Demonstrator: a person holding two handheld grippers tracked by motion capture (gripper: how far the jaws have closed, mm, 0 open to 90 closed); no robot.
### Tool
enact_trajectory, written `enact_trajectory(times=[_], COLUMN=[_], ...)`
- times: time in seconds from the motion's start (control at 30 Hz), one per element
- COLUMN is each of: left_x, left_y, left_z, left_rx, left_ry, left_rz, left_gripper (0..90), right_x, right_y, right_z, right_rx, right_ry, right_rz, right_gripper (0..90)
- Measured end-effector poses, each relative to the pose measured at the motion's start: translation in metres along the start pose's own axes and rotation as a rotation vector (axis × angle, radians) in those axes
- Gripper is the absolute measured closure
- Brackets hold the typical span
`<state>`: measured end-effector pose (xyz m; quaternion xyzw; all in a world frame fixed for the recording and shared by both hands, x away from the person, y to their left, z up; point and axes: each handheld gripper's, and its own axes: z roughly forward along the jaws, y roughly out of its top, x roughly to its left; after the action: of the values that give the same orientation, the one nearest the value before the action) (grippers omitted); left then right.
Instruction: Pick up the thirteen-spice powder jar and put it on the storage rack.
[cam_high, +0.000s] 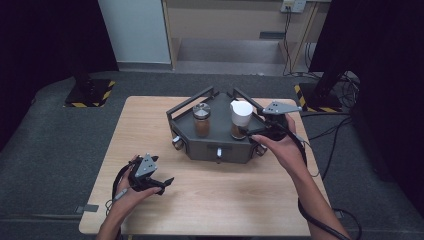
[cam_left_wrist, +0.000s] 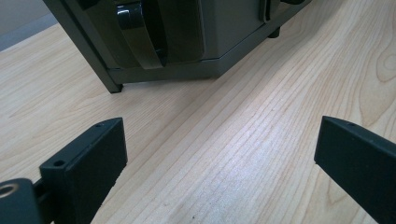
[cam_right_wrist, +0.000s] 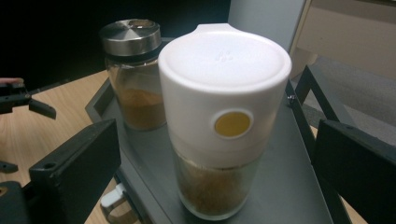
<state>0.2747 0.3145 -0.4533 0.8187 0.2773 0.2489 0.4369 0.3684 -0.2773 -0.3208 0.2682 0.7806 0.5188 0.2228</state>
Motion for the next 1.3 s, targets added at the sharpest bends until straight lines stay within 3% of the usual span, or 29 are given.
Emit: enact_trajectory(times=[0.37,0.63,0.9,1.3], left_x=[0.000,0.000,0.000,0.000], left_y=[0.000,0.000,0.000,0.000], left_z=[0.000,0.000,-0.001,0.000], left_rx=[0.002,0.001,-0.004,-0.001], left_ry=[0.002,0.002,0.003,0.003], left_rz=[-0.001,-0.002,-0.005,-0.003], left_gripper=[1.6,1.7,1.7,1.8], right_x=[0.003,0.003,0.011,0.022], right_y=[-0.009,-0.021,-0.027,-0.053], right_z=[-0.014,-0.025,-0.036,-0.047], right_rx=[0.004,-0.017,-0.018,-0.034], right_ry=[0.000,0.013,0.014,0.010], right_rz=[-0.008,0.012,-0.006,0.000], right_gripper=[1.9,1.8,1.7,1.7])
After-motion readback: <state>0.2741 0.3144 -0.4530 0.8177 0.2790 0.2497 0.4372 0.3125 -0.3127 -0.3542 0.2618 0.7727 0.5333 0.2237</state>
